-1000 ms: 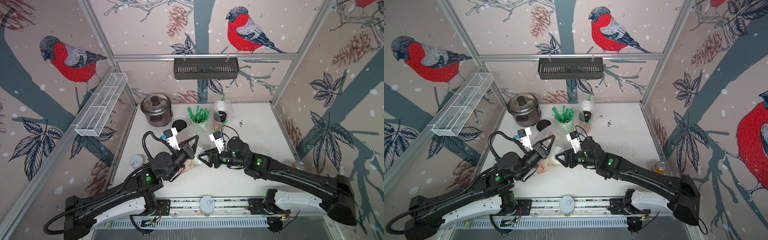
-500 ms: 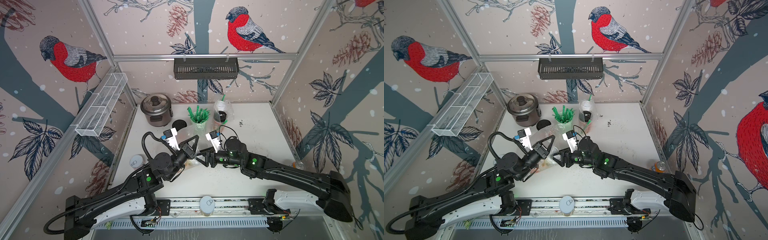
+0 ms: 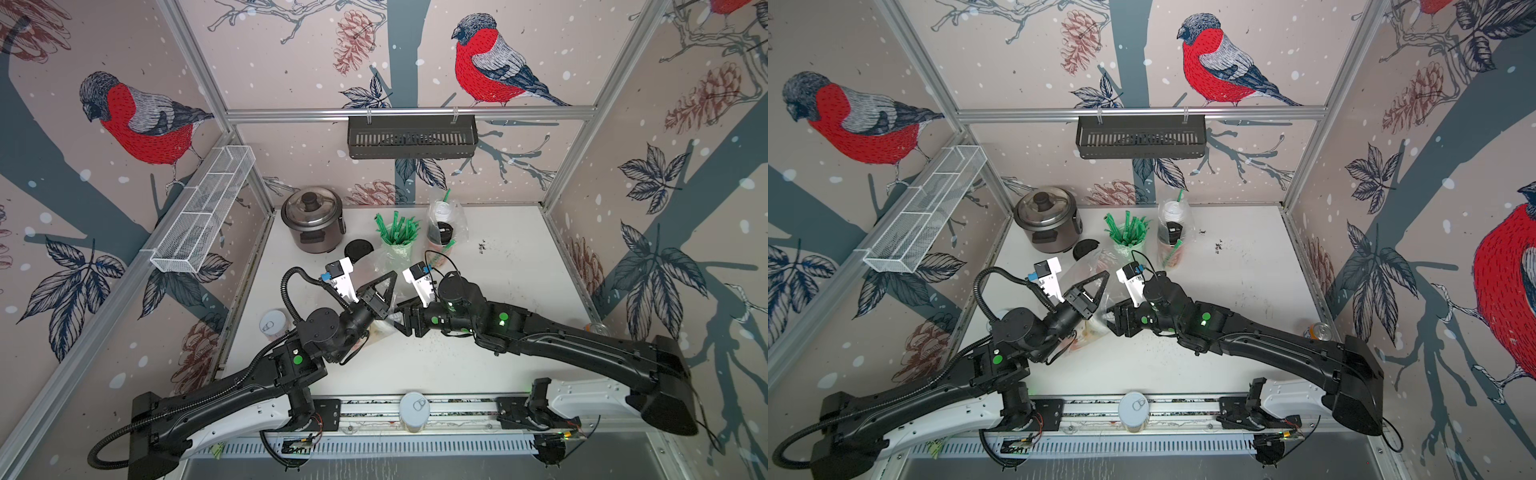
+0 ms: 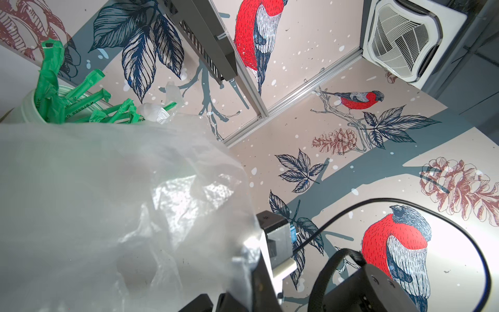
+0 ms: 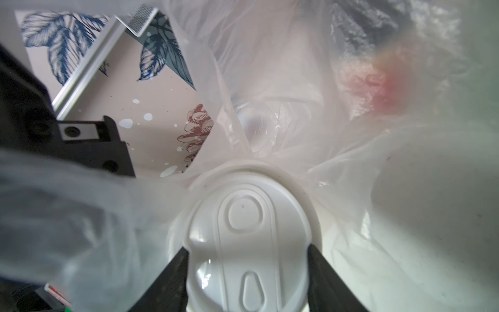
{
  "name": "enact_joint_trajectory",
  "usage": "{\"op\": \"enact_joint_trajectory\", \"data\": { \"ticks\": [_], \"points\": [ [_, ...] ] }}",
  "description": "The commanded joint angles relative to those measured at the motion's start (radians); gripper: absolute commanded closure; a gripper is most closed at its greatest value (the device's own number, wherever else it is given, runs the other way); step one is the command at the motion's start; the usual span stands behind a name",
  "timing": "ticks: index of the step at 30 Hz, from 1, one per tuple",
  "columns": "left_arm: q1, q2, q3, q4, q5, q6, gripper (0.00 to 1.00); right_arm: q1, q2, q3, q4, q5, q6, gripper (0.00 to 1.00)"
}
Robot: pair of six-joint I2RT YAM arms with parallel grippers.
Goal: Pack milk tea into plastic carrier bags
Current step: Place the milk tea cup in the plastic carrier bag.
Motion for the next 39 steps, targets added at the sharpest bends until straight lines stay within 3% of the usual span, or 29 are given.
{"op": "enact_joint_trajectory", "data": {
  "ticks": [1,14,22,30,39],
  "points": [
    [-0.002,-0.013,-0.019,0.071,0.006,-0.017,1.0,0.02,-0.013,0.043,-0.226,0.119,-0.05,0.41],
    [-0.002,-0.033,-0.105,0.117,0.02,-0.036,1.0,0.087,0.002,0.18,-0.628,0.314,-0.061,0.41],
    [-0.002,-0.098,-0.159,-0.025,-0.024,-0.052,1.0,0.14,0.145,0.261,-0.748,0.393,-0.072,0.41],
    [-0.002,-0.178,-0.141,-0.294,-0.081,-0.049,1.0,0.2,0.255,0.338,-0.76,0.441,-0.076,0.29],
    [-0.002,-0.254,-0.179,-0.379,-0.103,-0.061,1.0,0.229,0.292,0.431,-0.803,0.466,-0.085,0.17]
  ]
}}
